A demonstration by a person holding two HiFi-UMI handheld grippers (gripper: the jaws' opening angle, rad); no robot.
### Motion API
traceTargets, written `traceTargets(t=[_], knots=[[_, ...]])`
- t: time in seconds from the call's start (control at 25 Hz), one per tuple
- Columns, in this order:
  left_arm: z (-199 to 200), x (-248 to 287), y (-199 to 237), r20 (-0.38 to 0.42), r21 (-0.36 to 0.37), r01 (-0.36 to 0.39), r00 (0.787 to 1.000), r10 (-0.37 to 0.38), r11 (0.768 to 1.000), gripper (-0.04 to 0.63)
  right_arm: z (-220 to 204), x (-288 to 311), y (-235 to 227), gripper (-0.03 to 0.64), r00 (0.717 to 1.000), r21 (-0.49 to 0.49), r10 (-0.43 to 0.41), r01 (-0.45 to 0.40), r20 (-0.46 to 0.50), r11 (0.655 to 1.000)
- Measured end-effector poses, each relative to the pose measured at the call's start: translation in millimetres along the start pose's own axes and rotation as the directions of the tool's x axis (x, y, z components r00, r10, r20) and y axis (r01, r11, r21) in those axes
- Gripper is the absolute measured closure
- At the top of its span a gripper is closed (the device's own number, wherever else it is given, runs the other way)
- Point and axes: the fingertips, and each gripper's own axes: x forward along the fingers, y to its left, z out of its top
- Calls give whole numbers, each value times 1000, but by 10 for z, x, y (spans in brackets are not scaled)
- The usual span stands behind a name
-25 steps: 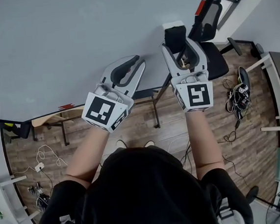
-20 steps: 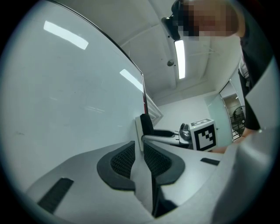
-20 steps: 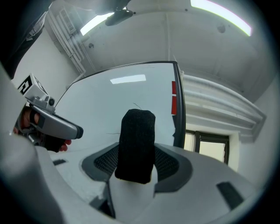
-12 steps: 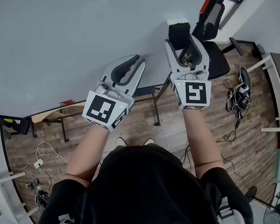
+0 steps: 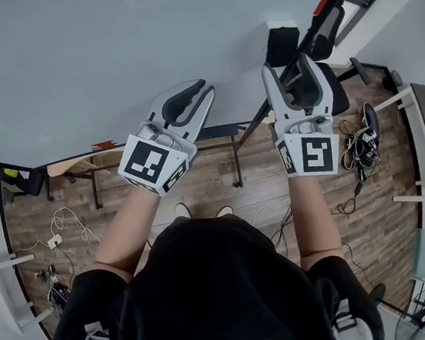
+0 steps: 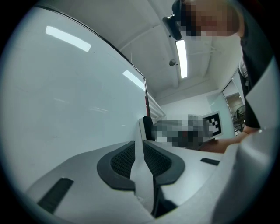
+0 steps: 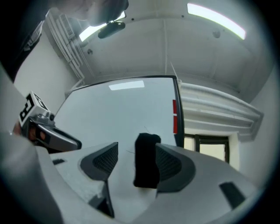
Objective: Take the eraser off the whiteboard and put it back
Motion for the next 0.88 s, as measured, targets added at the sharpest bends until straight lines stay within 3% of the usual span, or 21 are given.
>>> traceTargets(t=[0.16,0.32,0.88], knots=[[39,-259,-11,4,-9,5,1000,-5,1000,538,192,-153,521,360,980,86,194,-196,33,977],[13,-515,1,7,-19,5,1000,-5,1000,538,244,-310,915,363,955,173,292,-295,43,940],[-403,-1240,-38,-51,-63,-24,998,21,998,537,-182,-703,1745,390,895,326,446,-414,-25,850]])
